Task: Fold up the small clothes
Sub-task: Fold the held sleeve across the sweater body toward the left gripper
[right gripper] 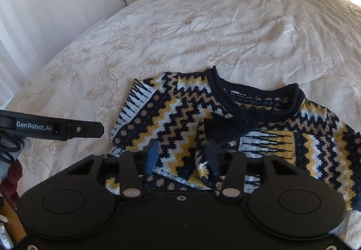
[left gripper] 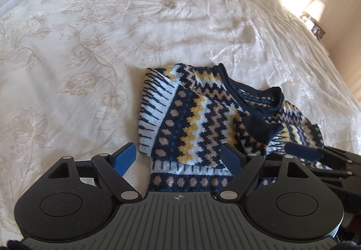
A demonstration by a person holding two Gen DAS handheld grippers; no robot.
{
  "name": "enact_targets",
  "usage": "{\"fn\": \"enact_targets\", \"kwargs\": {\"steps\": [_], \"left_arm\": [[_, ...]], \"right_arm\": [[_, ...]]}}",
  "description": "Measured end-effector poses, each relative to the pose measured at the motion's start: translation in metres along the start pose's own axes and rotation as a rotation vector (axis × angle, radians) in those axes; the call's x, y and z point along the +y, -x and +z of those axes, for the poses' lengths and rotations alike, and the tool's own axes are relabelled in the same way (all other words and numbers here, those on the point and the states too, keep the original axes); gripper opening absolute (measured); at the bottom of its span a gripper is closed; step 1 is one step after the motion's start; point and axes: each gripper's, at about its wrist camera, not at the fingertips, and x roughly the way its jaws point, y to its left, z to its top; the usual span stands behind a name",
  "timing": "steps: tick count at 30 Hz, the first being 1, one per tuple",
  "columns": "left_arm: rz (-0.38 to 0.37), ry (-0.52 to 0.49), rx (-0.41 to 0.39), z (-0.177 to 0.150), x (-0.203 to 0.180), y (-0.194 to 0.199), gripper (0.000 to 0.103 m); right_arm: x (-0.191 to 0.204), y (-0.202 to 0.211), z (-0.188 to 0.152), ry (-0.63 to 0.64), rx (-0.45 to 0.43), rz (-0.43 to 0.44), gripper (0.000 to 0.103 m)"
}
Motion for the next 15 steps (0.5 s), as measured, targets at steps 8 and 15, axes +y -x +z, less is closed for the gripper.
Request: {"fn": "enact_targets", "kwargs": {"steps": [8, 15], "left_arm": [[-0.067, -0.019, 0.058, 0.004, -0.027, -0.026, 0.081], [-0.071, -0.18, 0.063, 0.005, -0.093, -0.053, 0.081]], "right_arm": [[-0.038, 0.009, -0.022, -0.092, 0.051, -0.076, 0.06], [-0.077, 0.021, -0.038, -0.226, 0.067, -0.114, 0.061]]}}
